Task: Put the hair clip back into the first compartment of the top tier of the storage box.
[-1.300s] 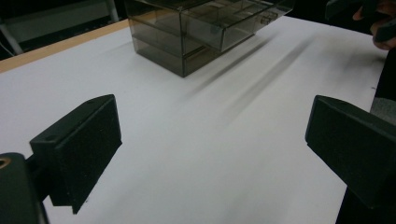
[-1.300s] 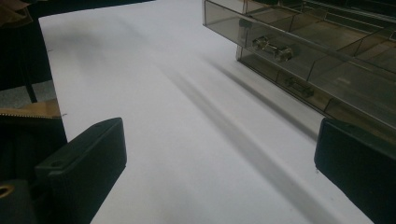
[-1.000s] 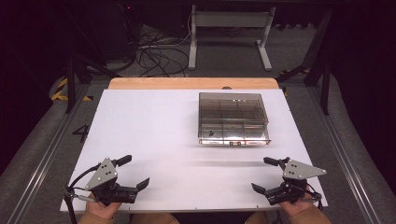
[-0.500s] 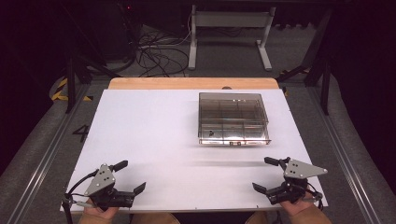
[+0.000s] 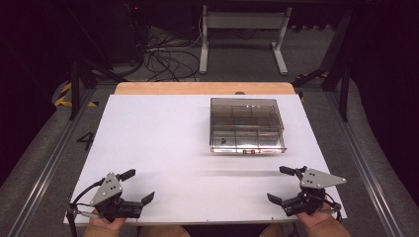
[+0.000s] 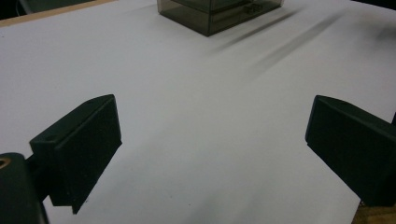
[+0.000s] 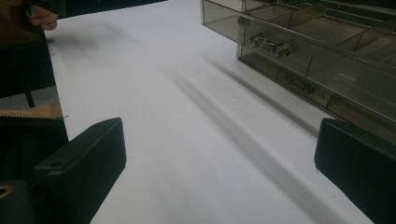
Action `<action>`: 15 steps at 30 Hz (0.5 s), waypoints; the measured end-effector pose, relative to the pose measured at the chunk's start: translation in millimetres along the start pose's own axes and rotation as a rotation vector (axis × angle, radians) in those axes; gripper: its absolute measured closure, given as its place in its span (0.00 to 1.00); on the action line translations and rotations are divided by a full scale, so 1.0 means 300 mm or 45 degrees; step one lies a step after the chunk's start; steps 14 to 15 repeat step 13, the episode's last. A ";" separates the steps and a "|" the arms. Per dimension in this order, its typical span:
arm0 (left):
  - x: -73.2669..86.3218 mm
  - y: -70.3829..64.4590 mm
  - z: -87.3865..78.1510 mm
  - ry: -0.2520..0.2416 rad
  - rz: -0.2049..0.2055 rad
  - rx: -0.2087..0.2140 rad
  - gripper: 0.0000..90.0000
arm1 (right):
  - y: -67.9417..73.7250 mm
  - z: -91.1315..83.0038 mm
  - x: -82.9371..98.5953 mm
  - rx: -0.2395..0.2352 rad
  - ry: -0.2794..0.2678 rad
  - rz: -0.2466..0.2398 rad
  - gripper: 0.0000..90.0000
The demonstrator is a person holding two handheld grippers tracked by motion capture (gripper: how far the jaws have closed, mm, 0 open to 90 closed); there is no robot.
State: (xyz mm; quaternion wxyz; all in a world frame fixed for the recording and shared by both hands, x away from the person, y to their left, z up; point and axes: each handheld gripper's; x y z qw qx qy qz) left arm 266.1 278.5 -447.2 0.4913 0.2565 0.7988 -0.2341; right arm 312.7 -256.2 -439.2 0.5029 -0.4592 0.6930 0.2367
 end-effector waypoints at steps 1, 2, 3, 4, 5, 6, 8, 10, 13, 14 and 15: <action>0.000 -0.001 0.000 -0.001 0.000 0.001 0.05 | 0.000 0.000 0.000 0.001 0.001 -0.001 0.03; 0.000 -0.001 -0.001 -0.003 0.000 0.002 0.05 | 0.001 0.001 -0.001 -0.001 -0.001 -0.001 0.03; 0.000 -0.001 -0.001 -0.005 0.000 0.002 0.05 | 0.002 0.001 -0.001 -0.002 -0.002 0.000 0.03; 0.000 -0.001 -0.001 -0.007 -0.002 0.002 0.05 | 0.002 0.002 -0.001 -0.003 -0.001 -0.004 0.03; 0.000 -0.001 -0.002 -0.008 -0.004 0.001 0.05 | 0.002 0.002 -0.001 -0.003 0.000 -0.003 0.03; -0.001 0.000 -0.002 -0.009 -0.005 -0.003 0.05 | 0.002 0.002 -0.001 -0.003 -0.001 0.001 0.03; -0.001 0.001 -0.002 -0.011 -0.010 -0.003 0.05 | 0.001 0.001 -0.001 -0.002 -0.001 0.001 0.03; -0.002 0.002 -0.005 -0.017 -0.035 0.009 0.05 | 0.001 0.001 0.000 -0.001 0.001 0.000 0.03; -0.002 0.004 -0.007 -0.023 -0.038 0.003 0.05 | 0.001 0.001 -0.001 -0.002 0.000 0.000 0.03; -0.002 0.004 -0.007 -0.023 -0.038 0.003 0.05 | 0.001 0.001 -0.001 -0.002 0.000 0.000 0.03; -0.002 0.004 -0.007 -0.023 -0.038 0.003 0.05 | 0.001 0.001 -0.001 -0.002 0.000 0.000 0.03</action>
Point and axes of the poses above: each handheld gripper's, and its own axes: z roughly forward along the jaws, x roughly out of its underside, y roughly to its left, and after that the axes turned 8 degrees about -z, right-handed
